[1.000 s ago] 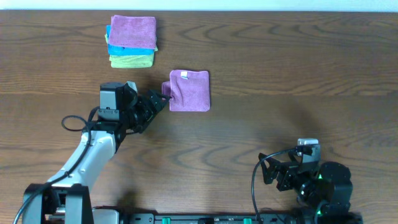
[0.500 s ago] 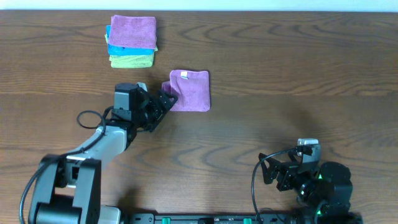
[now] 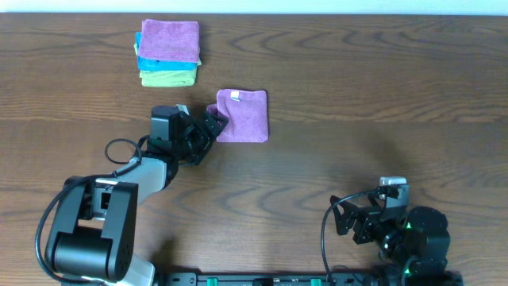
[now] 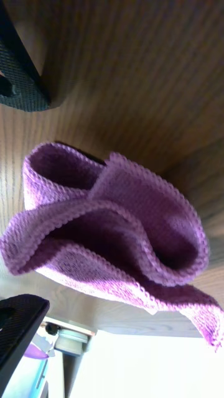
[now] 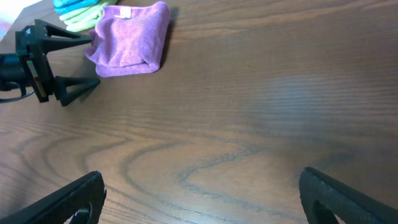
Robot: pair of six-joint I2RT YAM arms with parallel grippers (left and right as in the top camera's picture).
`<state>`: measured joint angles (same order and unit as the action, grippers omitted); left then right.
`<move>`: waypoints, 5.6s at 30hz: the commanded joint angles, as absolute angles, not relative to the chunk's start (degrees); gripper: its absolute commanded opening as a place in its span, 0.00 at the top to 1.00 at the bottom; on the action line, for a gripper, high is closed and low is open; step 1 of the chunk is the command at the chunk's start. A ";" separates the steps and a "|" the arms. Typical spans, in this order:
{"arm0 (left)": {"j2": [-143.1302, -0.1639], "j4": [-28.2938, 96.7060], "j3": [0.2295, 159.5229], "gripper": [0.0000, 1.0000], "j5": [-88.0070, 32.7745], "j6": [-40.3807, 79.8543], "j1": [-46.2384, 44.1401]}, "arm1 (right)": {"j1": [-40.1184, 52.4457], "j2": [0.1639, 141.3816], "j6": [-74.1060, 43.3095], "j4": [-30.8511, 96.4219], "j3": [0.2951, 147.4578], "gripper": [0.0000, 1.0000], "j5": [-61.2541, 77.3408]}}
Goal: Fold the cloth
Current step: 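Grasp the folded pink square's left edge with the left gripper, then carry the pink square with the left gripper onto the cloth stack, then lower the pink square onto the stack top and open the left gripper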
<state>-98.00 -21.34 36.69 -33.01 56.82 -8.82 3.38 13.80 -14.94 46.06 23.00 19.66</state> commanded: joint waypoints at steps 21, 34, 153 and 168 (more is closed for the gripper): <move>-100.16 -23.79 36.42 0.00 -22.79 58.37 -13.39 | 2.81 13.41 -15.84 46.13 22.72 0.01 19.49; -108.71 -34.02 36.56 0.26 -25.52 61.58 -13.54 | 2.81 13.41 -15.84 46.13 22.72 0.01 19.49; -130.19 20.14 108.12 0.52 -39.20 34.02 12.75 | 2.81 13.41 -15.84 46.13 22.72 0.01 19.49; -130.17 20.14 108.14 0.17 -40.51 32.91 15.09 | 2.81 13.41 -15.84 46.13 22.72 0.01 19.49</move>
